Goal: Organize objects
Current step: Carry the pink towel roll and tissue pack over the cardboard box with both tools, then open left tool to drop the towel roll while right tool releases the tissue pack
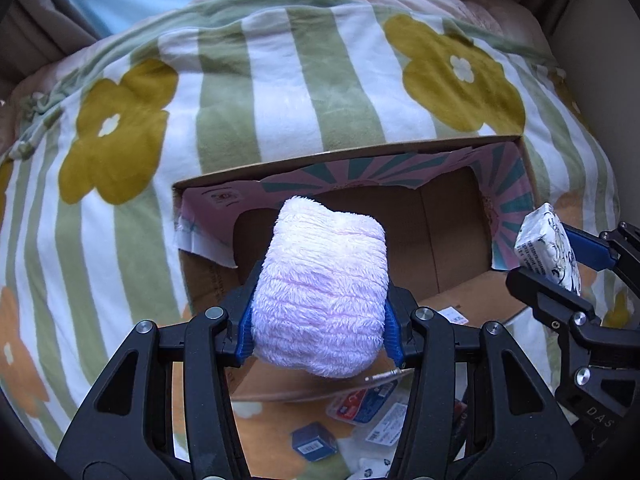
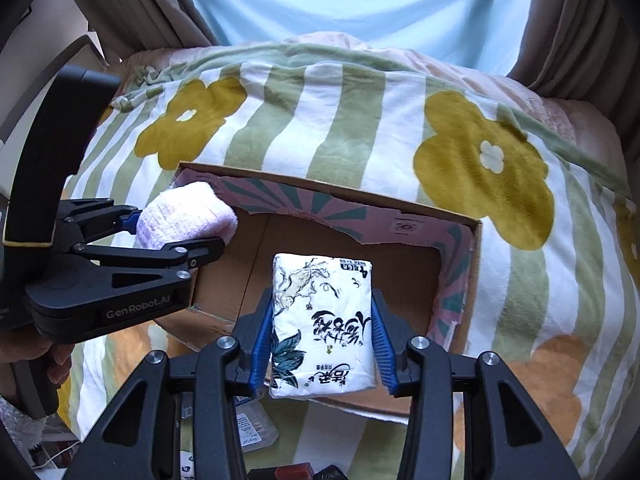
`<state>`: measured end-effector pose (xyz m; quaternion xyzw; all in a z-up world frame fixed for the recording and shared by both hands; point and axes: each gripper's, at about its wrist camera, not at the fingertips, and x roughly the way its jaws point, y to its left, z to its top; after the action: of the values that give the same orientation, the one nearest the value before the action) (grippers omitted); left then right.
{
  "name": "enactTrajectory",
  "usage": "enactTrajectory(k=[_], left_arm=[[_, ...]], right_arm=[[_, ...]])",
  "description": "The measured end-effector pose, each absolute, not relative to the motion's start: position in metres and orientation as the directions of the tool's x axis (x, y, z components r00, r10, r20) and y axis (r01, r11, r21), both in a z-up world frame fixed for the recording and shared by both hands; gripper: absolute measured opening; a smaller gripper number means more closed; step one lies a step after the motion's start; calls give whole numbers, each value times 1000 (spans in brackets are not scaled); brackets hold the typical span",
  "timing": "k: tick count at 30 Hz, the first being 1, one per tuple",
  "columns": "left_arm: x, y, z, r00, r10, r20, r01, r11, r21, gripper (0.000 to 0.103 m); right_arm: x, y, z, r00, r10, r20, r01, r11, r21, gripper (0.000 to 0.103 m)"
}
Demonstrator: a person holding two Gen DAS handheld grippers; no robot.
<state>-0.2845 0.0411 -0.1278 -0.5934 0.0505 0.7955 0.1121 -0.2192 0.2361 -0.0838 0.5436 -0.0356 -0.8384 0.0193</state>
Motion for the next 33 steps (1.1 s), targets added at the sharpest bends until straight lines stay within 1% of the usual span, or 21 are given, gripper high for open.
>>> enactTrajectory(k=[9, 13, 17, 18, 20, 21, 22, 23, 26, 29, 33], left_arm=[[-318, 52, -205, -196, 119, -973, -276, -959, -61, 46], [-322, 53, -218, -185, 119, -976, -281, -958, -63, 46], [-326, 52, -220, -176, 126, -976, -273, -959, -75, 46], [-327, 53, -220, -173, 134, -976, -279, -957, -82, 46], [-328, 56, -218, -180, 138, -974, -296, -952, -80, 54], [-328, 58, -216, -185, 136, -973, -301, -951, -76, 77], [-328, 60, -215, -190, 132, -973, -305, -950, -69, 101], [-327, 61, -214, -201, 131, -971, -309, -949, -64, 103], [-327, 65, -216, -210, 121, -970, -318, -947, -50, 103], [-328, 68, -216, -194, 137, -971, -315, -947, -71, 103], [-335, 70, -214, -191, 135, -972, -312, -947, -70, 103]], right_arm=[[-251, 238, -161, -303, -102, -947, 67, -994, 86, 40], [-253, 242, -174, -282, -105, -954, 74, -993, 88, 40], [-253, 244, -176, -281, -104, -954, 70, -994, 88, 41], [-253, 244, -175, -286, -92, -954, 75, -994, 74, 43], [-252, 242, -176, -270, -108, -957, 90, -992, 87, 60], [-251, 241, -175, -272, -117, -955, 93, -991, 95, 87], [-249, 241, -175, -275, -133, -952, 99, -989, 109, 103], [-247, 241, -174, -276, -143, -951, 103, -988, 118, 102], [-241, 241, -175, -276, -149, -950, 104, -987, 124, 102], [-239, 242, -176, -272, -136, -953, 95, -989, 114, 102], [-236, 243, -174, -265, -126, -956, 84, -991, 108, 102]])
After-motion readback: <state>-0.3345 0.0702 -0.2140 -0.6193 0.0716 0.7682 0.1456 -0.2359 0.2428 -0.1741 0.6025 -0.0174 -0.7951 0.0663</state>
